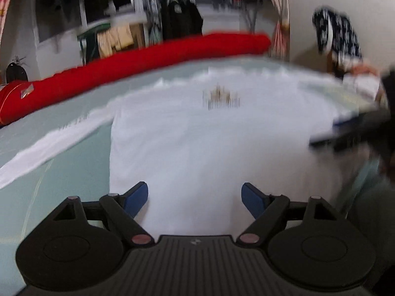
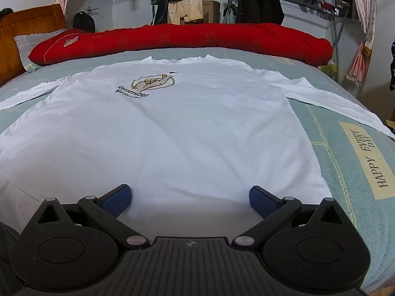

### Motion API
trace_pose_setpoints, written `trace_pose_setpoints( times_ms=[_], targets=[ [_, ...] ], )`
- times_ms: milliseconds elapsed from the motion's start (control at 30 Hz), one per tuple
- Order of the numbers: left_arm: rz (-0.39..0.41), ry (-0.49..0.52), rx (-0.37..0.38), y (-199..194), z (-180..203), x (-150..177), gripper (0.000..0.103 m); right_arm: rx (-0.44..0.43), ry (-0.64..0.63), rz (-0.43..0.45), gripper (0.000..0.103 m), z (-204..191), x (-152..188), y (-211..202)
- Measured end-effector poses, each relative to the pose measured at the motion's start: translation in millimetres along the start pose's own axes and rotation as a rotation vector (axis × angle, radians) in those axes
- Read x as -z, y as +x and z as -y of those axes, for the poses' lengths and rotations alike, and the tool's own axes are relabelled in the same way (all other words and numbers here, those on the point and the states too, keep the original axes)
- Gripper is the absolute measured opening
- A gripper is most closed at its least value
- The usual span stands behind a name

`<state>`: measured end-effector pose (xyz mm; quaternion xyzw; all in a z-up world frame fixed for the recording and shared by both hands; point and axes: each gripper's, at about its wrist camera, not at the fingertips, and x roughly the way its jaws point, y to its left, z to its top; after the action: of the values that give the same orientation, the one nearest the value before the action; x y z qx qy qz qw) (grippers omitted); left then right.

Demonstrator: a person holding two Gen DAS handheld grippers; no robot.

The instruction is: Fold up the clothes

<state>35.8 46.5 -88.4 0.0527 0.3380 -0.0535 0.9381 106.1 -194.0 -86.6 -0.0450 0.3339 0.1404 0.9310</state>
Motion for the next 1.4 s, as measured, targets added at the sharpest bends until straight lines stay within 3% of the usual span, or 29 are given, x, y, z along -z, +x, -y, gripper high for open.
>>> trace_pose_setpoints(
  times_ms=[233,367,467,600,733,833,933,1133,1400],
  targets=[
    [0.017,-0.097,0.028,15,-13,-6,0.082,0.006,0.005,-0.009,0.103,0,-1,0],
    [0.011,-0.144,0.058,-1,-22,6,0.082,0.007,0.004,-0.01,0.103,0,0,1],
    [0.02,-0.153,0.075,-6,-30,-13,0.082,0.015,0.003,-0.018,0.103,-2,-1,2],
    [0.119,-0.154,0.069,9,-44,-58,0.082,0.032,0.003,-0.029,0.103,-5,-3,3],
    [0.067,-0.231,0.071,56,-62,-83,0.082,0.04,0.008,-0.044,0.103,-5,-5,5],
    [-0.006,-0.296,0.049,78,-74,-75,0.081,0.041,0.015,-0.06,0.103,-5,-7,6],
    [0.007,-0.327,0.055,70,-76,-57,0.082,0.04,0.021,-0.075,0.103,-4,-9,7],
    [0.046,-0.294,0.064,38,-63,-24,0.083,0.063,0.036,-0.105,0.103,-6,-14,10],
    [0.037,-0.28,0.083,32,-65,-25,0.083,0.097,0.058,-0.133,0.103,-11,-19,14]
  ],
)
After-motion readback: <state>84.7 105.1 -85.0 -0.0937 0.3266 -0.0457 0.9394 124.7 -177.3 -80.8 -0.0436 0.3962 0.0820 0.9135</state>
